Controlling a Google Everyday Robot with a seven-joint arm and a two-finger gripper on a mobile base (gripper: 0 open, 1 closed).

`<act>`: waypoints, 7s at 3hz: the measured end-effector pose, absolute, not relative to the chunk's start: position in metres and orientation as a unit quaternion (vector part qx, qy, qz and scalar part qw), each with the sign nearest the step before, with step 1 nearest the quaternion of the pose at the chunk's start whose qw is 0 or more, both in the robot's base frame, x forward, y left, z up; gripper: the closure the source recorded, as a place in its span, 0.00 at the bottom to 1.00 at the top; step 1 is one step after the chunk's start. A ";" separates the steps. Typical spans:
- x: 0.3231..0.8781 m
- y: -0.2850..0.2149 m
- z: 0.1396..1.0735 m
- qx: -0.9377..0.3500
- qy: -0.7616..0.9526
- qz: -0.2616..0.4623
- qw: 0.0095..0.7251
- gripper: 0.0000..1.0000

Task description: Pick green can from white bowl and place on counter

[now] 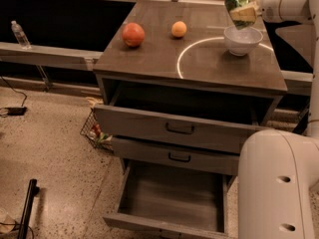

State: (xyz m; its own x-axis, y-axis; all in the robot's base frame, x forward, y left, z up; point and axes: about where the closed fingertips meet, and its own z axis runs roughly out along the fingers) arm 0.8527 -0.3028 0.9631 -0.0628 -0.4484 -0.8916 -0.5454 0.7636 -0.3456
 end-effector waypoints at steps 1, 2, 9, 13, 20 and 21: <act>0.843 -0.277 0.991 -0.338 0.717 0.080 0.604 1.00; 0.839 -0.259 1.001 -0.332 0.720 0.108 0.600 1.00; 0.792 -0.148 0.941 -0.374 0.752 0.266 0.474 1.00; 0.754 -0.127 0.885 -0.381 0.793 0.250 0.404 0.30; 0.709 -0.218 1.014 -0.273 0.772 0.160 0.551 0.00; 0.707 -0.239 1.004 -0.244 0.775 0.144 0.565 0.00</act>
Offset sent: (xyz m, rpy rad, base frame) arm -0.0519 0.0756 0.0418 0.1728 0.0529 0.0876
